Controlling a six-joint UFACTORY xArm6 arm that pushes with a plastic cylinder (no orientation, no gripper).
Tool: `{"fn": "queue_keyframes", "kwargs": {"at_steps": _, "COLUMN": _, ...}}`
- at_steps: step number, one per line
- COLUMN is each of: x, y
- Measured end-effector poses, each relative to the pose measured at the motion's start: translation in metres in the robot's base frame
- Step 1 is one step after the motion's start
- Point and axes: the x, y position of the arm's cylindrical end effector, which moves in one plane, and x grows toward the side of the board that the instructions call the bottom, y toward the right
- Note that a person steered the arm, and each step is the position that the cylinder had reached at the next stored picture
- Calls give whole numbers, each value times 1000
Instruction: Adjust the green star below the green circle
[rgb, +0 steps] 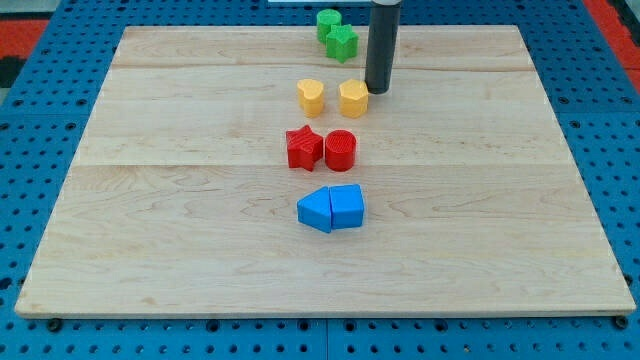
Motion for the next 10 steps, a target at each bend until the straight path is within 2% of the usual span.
{"fn": "queue_keyframes", "kwargs": {"at_steps": 4, "x": 11, "y": -14}}
{"fn": "queue_keyframes", "kwargs": {"at_steps": 5, "x": -7, "y": 9}}
{"fn": "queue_keyframes", "kwargs": {"at_steps": 7, "x": -113, "y": 34}}
{"fn": "queue_keyframes", "kwargs": {"at_steps": 8, "x": -131, "y": 36}}
{"fn": "queue_keyframes", "kwargs": {"at_steps": 10, "x": -130, "y": 9}}
